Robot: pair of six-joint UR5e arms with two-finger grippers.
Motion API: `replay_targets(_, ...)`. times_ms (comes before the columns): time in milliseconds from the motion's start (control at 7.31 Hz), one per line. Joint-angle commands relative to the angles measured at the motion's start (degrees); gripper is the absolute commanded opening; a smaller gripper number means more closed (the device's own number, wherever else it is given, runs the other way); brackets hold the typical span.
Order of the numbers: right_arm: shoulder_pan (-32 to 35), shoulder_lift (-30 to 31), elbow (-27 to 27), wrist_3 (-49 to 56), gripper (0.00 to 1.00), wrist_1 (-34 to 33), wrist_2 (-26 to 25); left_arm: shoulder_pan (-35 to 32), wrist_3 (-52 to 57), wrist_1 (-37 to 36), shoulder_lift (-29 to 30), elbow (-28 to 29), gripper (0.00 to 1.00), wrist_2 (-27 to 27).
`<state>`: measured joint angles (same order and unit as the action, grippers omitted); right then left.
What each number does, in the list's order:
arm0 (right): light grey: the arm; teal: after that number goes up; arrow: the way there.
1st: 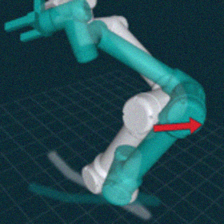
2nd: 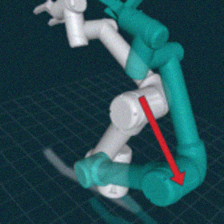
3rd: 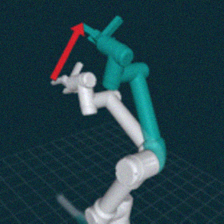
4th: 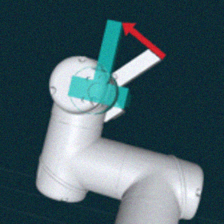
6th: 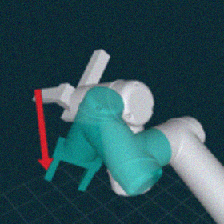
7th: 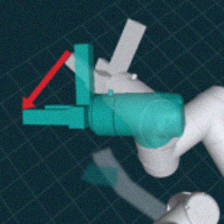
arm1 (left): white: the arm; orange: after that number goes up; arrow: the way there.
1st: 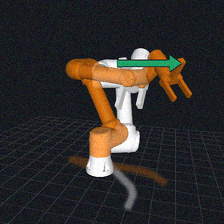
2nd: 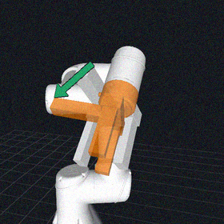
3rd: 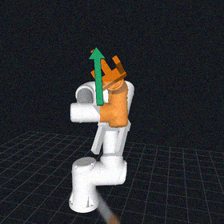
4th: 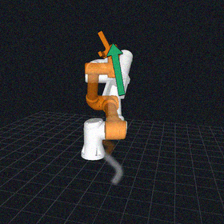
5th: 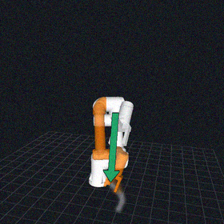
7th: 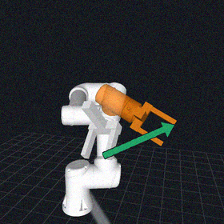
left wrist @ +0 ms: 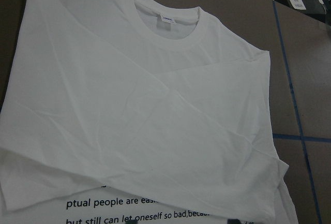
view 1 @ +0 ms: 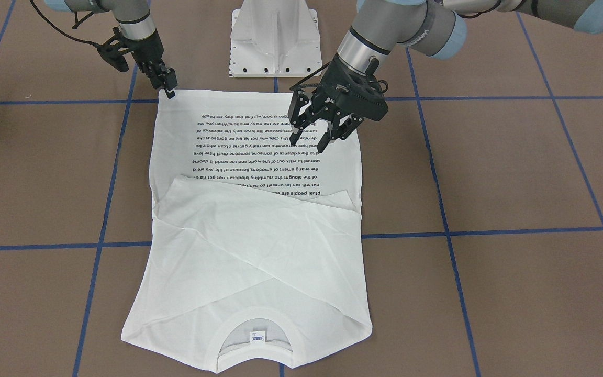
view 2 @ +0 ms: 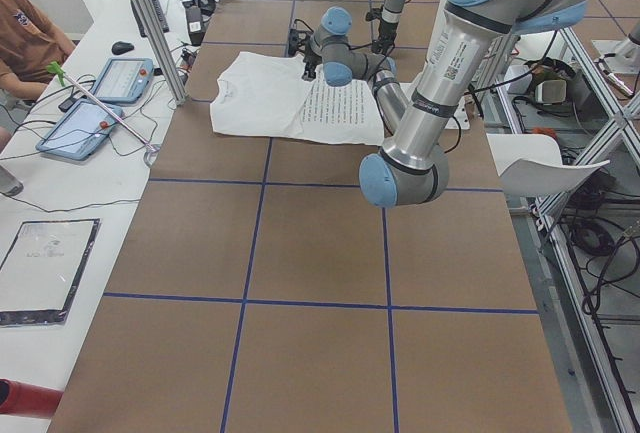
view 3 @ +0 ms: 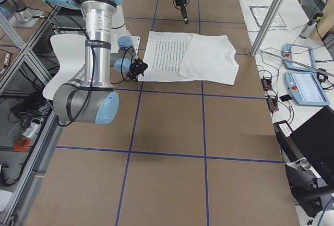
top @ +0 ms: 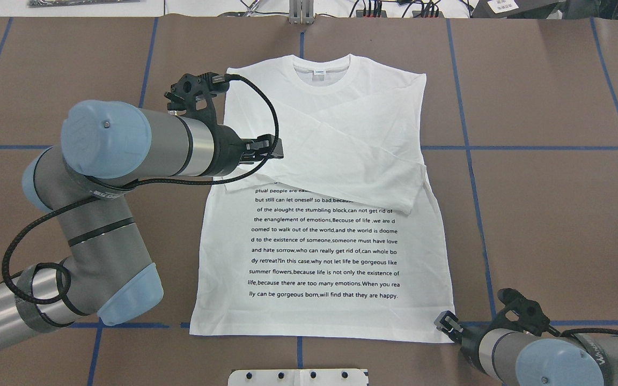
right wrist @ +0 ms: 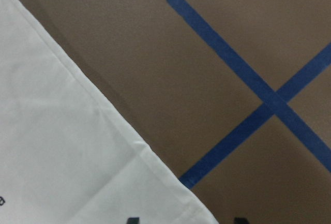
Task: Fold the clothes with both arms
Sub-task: 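Move both grippers to the hem corners nearest the robot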
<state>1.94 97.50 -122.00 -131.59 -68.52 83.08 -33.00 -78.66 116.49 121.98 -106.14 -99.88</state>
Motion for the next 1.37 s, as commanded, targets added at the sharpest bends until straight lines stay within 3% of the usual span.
replay_targets(0, -0.2, 0.1, 0.1, -0.1, 0.29, 0.0, 0.1, 0.0, 0.0, 0.0, -0.2, -0.4, 0.66, 0.2)
replay_targets(137, -0.1, 0.1, -0.1, -0.1, 0.00, 0.0, 0.2, 0.0, 0.0, 0.1, -0.2, -0.4, 0.66, 0.2)
replay_targets(684, -0.2, 0.4, -1.6, 0.0, 0.00, 0.0, 0.4, 0.0, -0.4, -0.3, -0.5, -2.6, 0.66, 0.0)
replay_targets(957, -0.1, 0.7, -3.7, 0.0, 0.00, 0.0, 0.6, 1.8, -4.8, -0.9, -9.4, -9.1, 0.66, 0.0)
replay_targets(1231, 0.7, 0.7, -4.4, 0.0, 0.00, 0.0, 0.7, 10.8, -14.3, -1.5, -16.3, -12.4, 0.65, 1.2)
